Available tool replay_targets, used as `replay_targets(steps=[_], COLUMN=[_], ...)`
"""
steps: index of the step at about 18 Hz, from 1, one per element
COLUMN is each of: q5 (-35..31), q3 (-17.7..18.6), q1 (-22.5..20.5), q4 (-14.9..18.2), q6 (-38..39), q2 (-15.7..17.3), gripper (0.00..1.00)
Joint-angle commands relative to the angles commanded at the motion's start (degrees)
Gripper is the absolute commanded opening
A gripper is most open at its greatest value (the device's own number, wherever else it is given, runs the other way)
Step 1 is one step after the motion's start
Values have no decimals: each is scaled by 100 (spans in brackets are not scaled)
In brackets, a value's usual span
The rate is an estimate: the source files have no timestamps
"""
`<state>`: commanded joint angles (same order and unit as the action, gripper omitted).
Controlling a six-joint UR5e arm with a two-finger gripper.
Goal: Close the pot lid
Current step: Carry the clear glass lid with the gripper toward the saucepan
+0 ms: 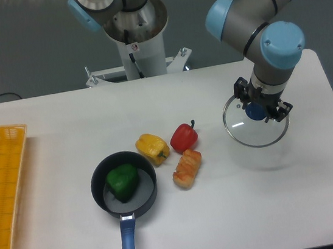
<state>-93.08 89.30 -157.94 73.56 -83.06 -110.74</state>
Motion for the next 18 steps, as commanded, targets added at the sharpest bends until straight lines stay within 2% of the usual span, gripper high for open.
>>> replay_targets(steps=[9,12,18], q5=[9,0,0], q3=[62,105,395], q1=[44,184,334], q4=[0,18,70], q6=[9,131,290], q2=[9,26,272], gripper=[44,44,44])
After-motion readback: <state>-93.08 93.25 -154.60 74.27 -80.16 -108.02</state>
